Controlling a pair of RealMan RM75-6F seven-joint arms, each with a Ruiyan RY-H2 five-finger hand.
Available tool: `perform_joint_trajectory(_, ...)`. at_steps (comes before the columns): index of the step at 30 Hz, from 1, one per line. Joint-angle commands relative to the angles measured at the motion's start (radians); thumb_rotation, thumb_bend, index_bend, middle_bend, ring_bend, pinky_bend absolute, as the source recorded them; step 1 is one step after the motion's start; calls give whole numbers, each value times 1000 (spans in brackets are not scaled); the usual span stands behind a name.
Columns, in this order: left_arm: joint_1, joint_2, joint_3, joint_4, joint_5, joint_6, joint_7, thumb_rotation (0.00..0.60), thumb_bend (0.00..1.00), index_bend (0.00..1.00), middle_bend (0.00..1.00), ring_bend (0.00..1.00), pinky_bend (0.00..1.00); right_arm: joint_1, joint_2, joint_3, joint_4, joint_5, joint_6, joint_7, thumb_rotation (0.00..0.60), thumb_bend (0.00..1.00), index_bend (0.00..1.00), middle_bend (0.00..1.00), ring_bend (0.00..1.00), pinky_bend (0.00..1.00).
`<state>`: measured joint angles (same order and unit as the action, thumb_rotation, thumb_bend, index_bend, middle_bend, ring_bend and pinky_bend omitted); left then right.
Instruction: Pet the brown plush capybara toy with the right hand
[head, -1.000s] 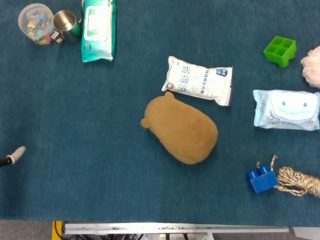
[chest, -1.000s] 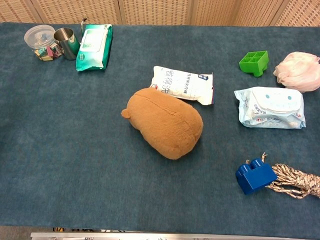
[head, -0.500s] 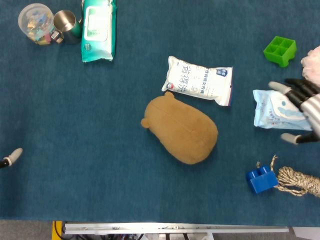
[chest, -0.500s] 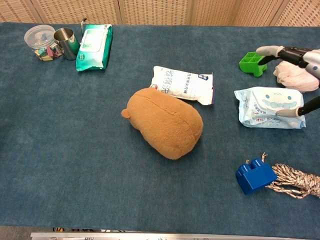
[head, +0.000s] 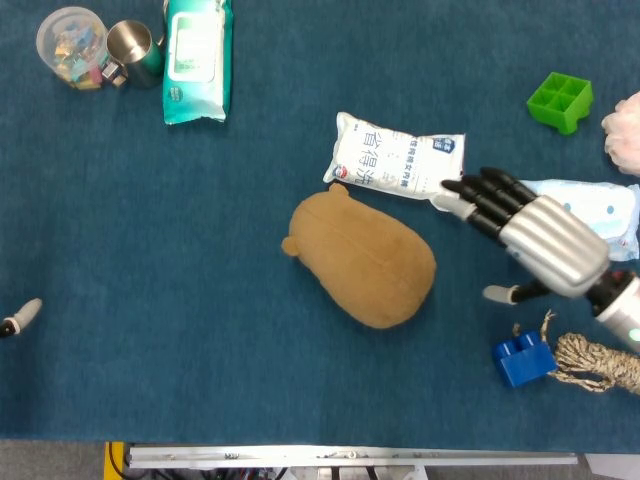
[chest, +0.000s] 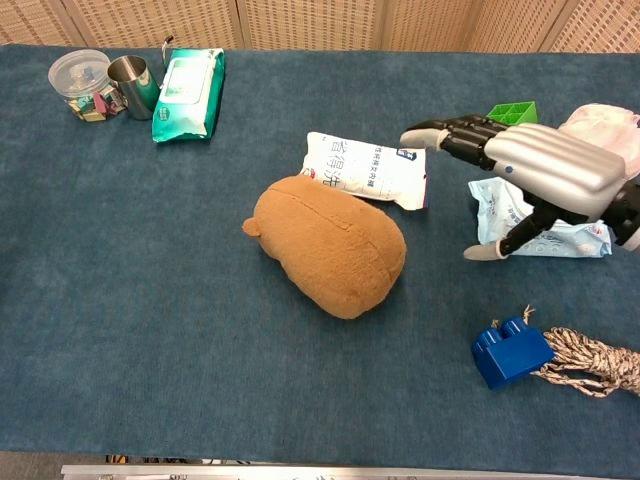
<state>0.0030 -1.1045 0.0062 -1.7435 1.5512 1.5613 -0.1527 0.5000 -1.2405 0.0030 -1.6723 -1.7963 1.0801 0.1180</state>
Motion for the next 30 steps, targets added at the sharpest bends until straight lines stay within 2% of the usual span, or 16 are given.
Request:
perform_joint_trajectory(1, 2, 0, 1, 0, 0, 0, 1, 600, 103, 56, 21, 3, 0, 22, -20, -6, -3, -6, -15, 21, 600, 0, 0, 37, 0, 0)
perform_joint_trajectory(6, 4, 2, 1, -3, 0, 3, -2, 600, 103, 55, 21, 3, 0, 57, -33, -31, -21, -29, -22, 127, 600, 0, 0, 36, 0, 0)
perform_joint_trajectory(22, 4, 1, 1, -8, 1, -3, 9, 600, 103, 56, 21, 3, 0, 155, 18, -152, -55, -119, 11, 546, 600, 0, 0, 37, 0, 0)
perform_joint_trajectory(30, 4, -2, 0, -6, -2, -6, 12, 600, 103, 56, 21, 3, 0, 198, 38, -203, -47, -130, 16, 720, 600, 0, 0, 41, 0, 23)
